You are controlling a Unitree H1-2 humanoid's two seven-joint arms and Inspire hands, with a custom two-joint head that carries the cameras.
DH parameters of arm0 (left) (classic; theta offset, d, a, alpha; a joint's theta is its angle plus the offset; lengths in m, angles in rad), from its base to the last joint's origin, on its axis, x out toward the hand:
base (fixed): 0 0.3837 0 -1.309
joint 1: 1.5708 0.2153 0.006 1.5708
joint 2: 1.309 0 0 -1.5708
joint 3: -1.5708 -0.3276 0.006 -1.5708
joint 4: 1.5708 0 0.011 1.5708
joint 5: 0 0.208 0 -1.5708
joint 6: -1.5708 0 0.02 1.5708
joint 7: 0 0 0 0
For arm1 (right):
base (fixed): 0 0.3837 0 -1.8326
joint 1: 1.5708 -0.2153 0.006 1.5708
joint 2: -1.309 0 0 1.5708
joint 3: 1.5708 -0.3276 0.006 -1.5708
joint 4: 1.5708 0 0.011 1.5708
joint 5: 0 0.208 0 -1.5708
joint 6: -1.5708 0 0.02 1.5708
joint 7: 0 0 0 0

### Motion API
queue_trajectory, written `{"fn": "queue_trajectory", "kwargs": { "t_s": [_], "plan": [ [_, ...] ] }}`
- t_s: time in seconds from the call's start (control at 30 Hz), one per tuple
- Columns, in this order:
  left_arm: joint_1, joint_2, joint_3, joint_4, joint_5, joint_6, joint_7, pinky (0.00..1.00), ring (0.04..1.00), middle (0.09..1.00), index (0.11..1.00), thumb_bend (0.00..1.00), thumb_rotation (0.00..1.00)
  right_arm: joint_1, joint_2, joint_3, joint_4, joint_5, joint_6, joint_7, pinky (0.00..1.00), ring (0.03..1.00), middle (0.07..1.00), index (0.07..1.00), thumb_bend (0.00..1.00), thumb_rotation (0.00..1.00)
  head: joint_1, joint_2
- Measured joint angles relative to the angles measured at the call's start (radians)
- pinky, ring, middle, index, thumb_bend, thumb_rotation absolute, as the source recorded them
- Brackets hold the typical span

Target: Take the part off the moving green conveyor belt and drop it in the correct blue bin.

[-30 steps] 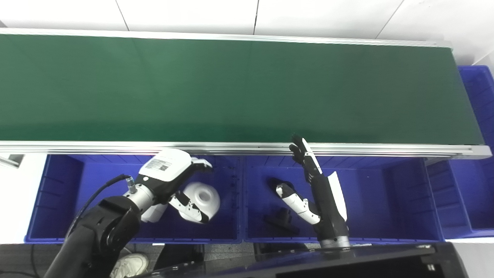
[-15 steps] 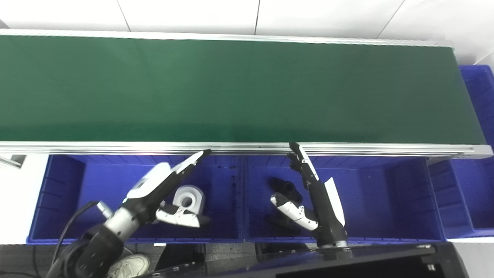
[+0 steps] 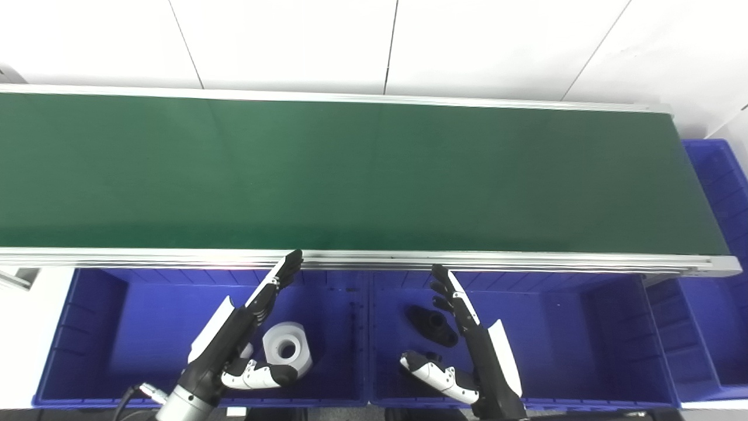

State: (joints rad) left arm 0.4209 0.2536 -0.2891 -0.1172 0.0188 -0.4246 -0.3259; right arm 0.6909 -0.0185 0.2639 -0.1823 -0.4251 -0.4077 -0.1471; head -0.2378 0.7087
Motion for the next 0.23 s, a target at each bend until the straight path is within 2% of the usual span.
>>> {"fn": "queue_trajectory", "kwargs": {
  "t_s": [0.23],
  "plan": [
    [0.004,-0.006,0.0,0.02,0.002,-0.001,0.001,1.0,1.0,1.0,1.0,0.95,0.7,-0.002,-0.009,0.0,0.006,-0.002,0.0,-0.009,0.84,0.906,0.94,0.955,0.81,0.66,0.006,0.002]
  ]
}}
